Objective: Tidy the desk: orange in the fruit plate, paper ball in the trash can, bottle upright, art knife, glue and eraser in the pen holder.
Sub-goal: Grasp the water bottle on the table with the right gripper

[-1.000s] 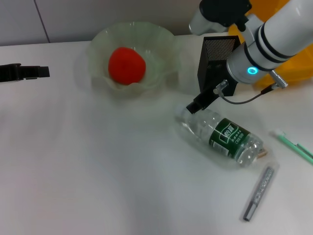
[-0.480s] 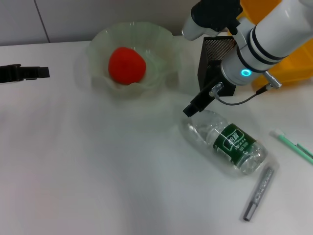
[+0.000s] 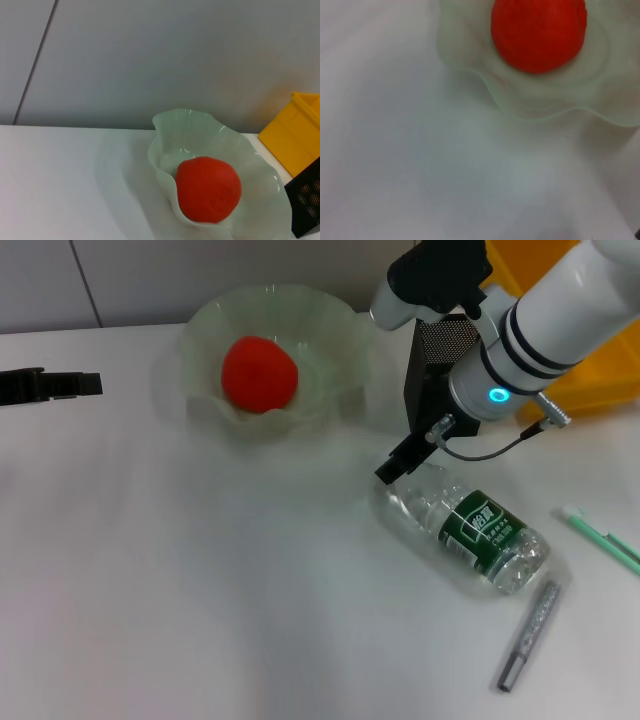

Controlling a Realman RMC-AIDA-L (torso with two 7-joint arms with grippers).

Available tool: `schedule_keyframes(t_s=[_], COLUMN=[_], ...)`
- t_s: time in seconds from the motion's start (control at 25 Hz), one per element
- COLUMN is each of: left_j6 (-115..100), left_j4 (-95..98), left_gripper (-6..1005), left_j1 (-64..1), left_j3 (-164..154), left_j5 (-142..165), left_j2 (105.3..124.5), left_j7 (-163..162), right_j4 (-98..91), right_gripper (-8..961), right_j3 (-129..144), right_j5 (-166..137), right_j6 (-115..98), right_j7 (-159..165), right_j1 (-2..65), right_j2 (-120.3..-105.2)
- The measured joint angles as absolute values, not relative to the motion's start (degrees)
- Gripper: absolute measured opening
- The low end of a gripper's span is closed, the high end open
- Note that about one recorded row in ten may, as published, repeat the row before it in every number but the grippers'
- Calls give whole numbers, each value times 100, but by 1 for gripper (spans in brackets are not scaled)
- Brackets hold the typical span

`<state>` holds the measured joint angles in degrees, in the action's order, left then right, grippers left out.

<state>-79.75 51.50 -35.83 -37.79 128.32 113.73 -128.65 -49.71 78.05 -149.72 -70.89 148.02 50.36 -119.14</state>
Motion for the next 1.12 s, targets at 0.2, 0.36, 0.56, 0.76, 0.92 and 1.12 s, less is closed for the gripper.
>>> schedule_keyframes(t_s=[0.2,0.36,0.56,0.76,0.92,1.12], left_j6=[-7950,-7905,-7885,-7880,-7874,-7850], left_j4=[5151,5150,5150,5150,5150,5150], left_gripper=[452,452,452,452,452,452], left_j1=[-3563,-3548,-3549,-3551,-3557,-3559], left_j3=[-3779,-3781,-3788,-3783,-3781,-3786], left_j5=[12832,12832,12832,12832,12832,12832], left_j2=[11373,11368,11363,11365,11370,11372], left_j7=[-12862,-12859,-12843,-12813,-12808,-12806], right_j4=[-4744,-4717,-4657,-4621,-4601,-4593], right_gripper=[482,481,480,479,479,478], right_j3=[7804,7804,7804,7804,7804,7804], right_j5=[-15025,-15030,-15030,-15020,-15007,-14998], right_j6=[-6951,-6908,-6849,-6796,-6778,-6759], right_j7=[14800,14793,14788,14775,14769,14767], right_j1=[5162,5180,5180,5179,5177,5176], right_j2=[-11911,-11916,-11918,-11918,-11918,-11925])
